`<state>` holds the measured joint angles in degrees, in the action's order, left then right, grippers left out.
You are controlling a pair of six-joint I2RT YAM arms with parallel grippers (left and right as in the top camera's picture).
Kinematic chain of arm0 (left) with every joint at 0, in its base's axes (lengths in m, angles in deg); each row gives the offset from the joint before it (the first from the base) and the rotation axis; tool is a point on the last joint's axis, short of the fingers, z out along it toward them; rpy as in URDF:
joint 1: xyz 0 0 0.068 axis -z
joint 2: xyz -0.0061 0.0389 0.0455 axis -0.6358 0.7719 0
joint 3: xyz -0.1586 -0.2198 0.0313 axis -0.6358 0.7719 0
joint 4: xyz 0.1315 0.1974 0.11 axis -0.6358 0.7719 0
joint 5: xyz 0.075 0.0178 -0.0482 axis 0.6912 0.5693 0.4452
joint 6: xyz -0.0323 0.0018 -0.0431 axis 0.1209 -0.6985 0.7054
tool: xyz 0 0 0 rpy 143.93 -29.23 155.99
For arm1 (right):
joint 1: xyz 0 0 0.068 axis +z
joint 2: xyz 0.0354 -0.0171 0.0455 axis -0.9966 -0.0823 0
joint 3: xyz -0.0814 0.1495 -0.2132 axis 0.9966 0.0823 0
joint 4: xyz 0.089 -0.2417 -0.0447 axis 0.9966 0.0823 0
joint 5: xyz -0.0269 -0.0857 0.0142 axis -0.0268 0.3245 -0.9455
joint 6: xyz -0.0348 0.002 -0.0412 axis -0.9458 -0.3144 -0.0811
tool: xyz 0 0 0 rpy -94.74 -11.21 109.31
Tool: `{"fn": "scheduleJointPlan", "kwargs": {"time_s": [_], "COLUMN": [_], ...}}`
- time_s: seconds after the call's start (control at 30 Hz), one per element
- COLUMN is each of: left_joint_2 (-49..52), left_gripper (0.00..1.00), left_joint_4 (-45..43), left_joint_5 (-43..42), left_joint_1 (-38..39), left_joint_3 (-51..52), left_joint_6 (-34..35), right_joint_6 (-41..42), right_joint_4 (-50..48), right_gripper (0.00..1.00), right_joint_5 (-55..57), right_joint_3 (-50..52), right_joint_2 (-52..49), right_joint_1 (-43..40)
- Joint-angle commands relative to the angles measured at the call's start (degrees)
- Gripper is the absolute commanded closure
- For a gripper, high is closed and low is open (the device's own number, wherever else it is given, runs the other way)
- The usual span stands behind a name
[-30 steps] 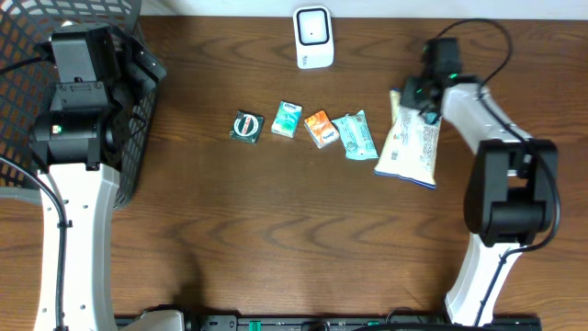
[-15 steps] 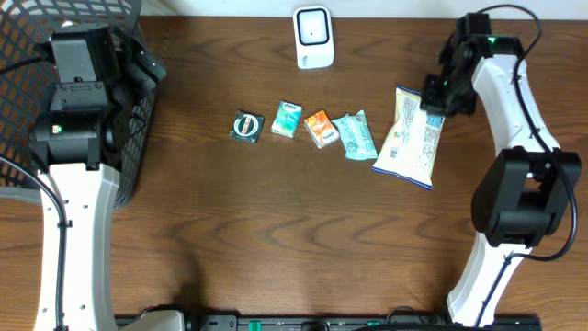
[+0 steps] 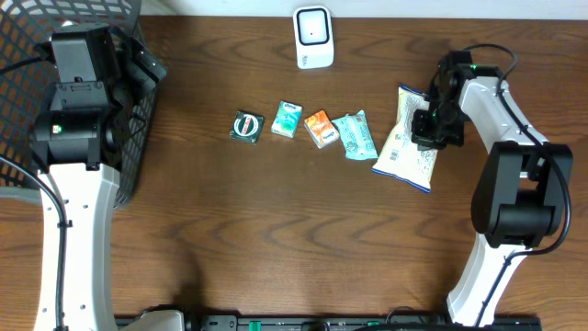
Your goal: Scan the item barcode
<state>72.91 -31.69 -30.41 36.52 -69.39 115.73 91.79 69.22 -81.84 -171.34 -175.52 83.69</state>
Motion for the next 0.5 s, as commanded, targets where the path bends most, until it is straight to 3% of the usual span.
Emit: {"fn": "scheduleJointPlan", "kwargs": {"time_s": [0.0,0.13,0.2,0.23,0.27,0.3,0.47], "left_joint_2": [-0.3,-0.3,-0.3,-0.3,-0.3,-0.3,-0.3], "left_gripper": [0.02,0.02,0.02,0.02,0.02,0.02,0.02], "left_joint_4": [0.2,0.2,0.2,0.2,0.2,0.2,0.2], "left_joint_5": [0.1,0.1,0.1,0.1,0.1,0.1,0.1], "left_joint_1": [-0.2,-0.2,-0.2,-0.2,-0.2,-0.2,-0.2], "left_joint_3": [-0.1,-0.1,-0.1,-0.1,-0.1,-0.1,-0.1], "left_joint_6": [0.7,0.7,0.7,0.7,0.7,0.7,0.7], "right_joint_6": [-0.9,-3.0,-3.8,-4.0,-4.0,-4.0,-5.9], "right_joint_4": [3.8,8.9,9.8,9.7,9.5,9.0,5.4], "right_gripper": [0.96,0.71,0.41,0.18,0.05,0.01,0.01], "right_joint_5": [-0.1,0.8,0.8,0.8,0.8,0.8,-4.1], "right_joint_3": [-7.6,-15.8,-17.6,-17.8,-17.8,-17.3,-12.0], "right_joint_2": [0.9,1.3,1.3,1.3,1.3,1.3,1.0], "right_joint_1": [-1.4,-2.8,-3.8,-4.4,-5.1,-5.8,-9.2]}}
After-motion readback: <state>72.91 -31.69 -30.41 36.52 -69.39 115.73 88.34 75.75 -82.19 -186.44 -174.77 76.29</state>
